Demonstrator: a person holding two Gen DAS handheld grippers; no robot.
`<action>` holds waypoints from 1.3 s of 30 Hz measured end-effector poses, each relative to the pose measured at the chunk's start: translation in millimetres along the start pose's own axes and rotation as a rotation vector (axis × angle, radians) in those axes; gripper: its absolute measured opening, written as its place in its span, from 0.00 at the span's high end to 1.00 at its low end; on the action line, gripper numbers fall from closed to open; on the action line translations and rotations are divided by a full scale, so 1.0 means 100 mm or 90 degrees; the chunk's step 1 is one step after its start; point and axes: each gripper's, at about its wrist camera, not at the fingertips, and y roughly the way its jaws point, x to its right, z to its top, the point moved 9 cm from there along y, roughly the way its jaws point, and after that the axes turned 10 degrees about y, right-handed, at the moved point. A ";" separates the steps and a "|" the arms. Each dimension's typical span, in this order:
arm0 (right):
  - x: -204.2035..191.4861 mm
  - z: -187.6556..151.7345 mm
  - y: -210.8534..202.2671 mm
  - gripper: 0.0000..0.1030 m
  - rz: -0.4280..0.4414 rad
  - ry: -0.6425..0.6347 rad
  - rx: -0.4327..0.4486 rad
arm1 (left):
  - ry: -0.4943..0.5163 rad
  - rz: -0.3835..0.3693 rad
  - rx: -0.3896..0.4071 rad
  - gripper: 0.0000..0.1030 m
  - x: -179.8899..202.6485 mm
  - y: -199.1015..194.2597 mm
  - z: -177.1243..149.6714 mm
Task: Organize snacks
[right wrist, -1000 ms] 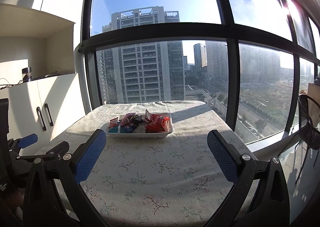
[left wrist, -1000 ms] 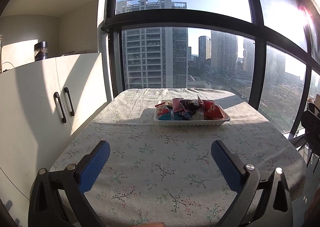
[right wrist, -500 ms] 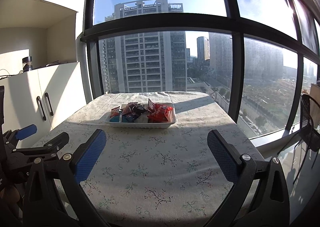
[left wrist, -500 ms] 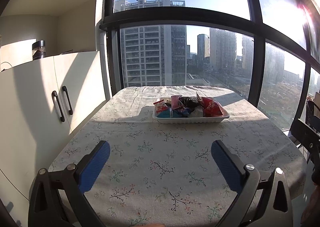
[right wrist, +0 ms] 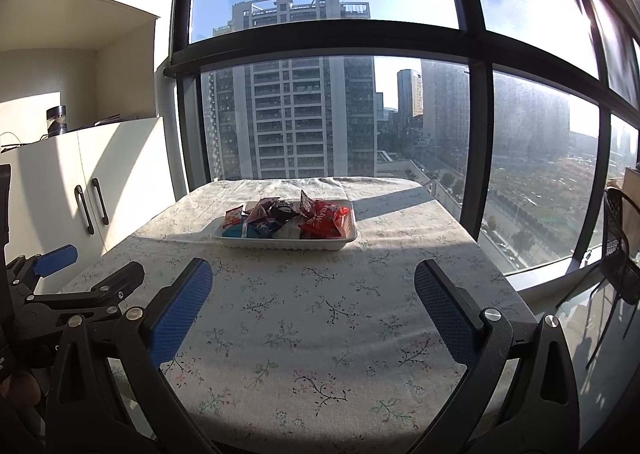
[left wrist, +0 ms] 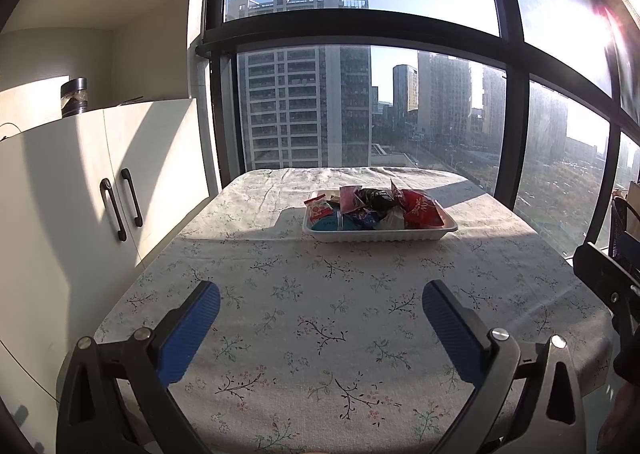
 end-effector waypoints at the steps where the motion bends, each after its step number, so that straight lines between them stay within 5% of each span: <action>1: -0.01 0.00 0.00 0.00 0.000 0.000 -0.001 | 0.001 -0.001 -0.001 0.00 0.00 0.00 0.00; 39: -0.08 -0.13 0.07 0.00 0.011 -0.015 -0.017 | 0.005 -0.005 -0.005 0.00 0.03 0.02 -0.03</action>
